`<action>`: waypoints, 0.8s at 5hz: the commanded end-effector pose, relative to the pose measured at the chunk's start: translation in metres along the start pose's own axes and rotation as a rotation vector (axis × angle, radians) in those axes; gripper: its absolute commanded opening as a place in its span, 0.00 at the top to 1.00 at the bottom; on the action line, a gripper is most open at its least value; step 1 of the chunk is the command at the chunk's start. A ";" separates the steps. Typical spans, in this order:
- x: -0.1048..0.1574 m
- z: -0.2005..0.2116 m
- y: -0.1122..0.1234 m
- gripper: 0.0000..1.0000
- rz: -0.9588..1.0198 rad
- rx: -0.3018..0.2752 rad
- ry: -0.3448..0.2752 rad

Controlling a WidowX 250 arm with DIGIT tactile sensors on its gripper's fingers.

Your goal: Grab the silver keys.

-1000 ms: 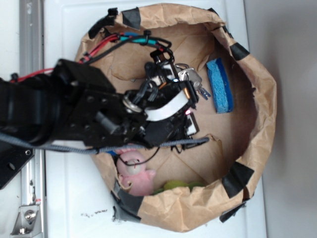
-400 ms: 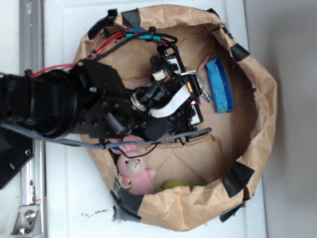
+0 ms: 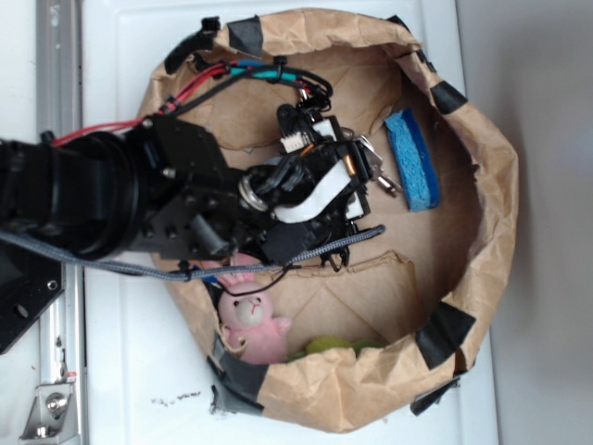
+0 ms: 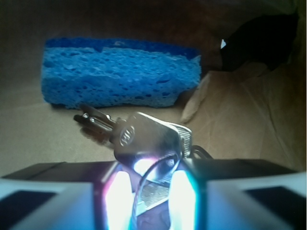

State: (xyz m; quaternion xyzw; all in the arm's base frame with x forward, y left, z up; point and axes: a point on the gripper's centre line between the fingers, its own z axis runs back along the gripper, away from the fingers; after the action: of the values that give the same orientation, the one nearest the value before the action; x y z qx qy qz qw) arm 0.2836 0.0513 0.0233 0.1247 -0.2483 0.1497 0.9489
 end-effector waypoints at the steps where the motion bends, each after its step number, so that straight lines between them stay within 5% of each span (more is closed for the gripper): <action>1: 0.013 0.008 0.000 1.00 0.011 0.000 -0.023; 3: 0.014 0.018 0.005 1.00 0.008 -0.011 -0.010; 4: 0.033 0.052 0.010 1.00 0.060 -0.077 0.134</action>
State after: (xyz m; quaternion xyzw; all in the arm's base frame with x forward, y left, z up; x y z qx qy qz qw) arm 0.2721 0.0474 0.0613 0.0785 -0.1634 0.1609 0.9702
